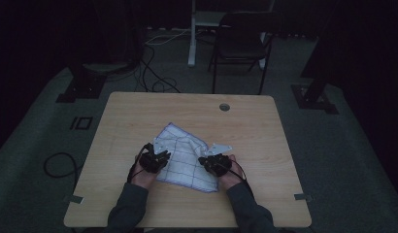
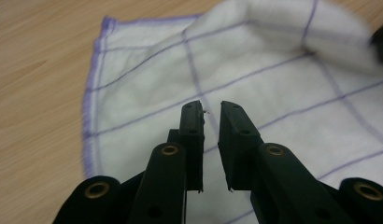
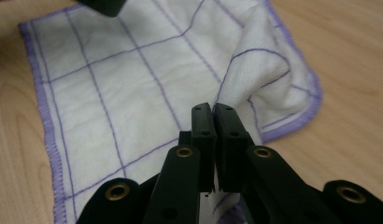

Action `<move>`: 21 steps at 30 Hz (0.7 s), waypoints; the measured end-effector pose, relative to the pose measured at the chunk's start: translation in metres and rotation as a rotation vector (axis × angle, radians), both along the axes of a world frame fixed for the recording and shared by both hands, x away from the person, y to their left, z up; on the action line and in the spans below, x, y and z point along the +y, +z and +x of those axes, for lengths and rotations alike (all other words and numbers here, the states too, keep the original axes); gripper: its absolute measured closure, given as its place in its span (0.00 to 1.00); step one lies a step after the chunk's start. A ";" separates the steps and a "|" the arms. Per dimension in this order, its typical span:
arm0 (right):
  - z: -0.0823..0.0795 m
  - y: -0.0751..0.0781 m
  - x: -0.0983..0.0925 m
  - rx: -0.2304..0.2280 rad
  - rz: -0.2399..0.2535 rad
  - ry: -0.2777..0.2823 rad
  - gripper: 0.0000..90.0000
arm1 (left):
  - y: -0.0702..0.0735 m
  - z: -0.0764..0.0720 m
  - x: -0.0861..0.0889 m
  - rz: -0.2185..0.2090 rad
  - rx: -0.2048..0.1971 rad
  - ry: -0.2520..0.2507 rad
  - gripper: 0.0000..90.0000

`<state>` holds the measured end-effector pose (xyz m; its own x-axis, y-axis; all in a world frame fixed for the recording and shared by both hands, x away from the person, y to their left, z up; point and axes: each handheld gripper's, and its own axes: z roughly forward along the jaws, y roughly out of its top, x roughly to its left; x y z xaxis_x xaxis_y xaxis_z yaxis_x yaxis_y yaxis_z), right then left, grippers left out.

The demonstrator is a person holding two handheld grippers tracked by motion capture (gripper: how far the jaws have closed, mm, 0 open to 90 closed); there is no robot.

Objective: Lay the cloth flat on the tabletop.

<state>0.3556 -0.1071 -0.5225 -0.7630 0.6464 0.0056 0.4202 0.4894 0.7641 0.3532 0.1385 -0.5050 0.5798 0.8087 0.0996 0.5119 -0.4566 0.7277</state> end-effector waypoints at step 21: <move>-0.007 -0.014 0.002 0.023 0.000 0.031 0.96 | -0.012 0.017 -0.079 0.024 0.041 -0.154 0.89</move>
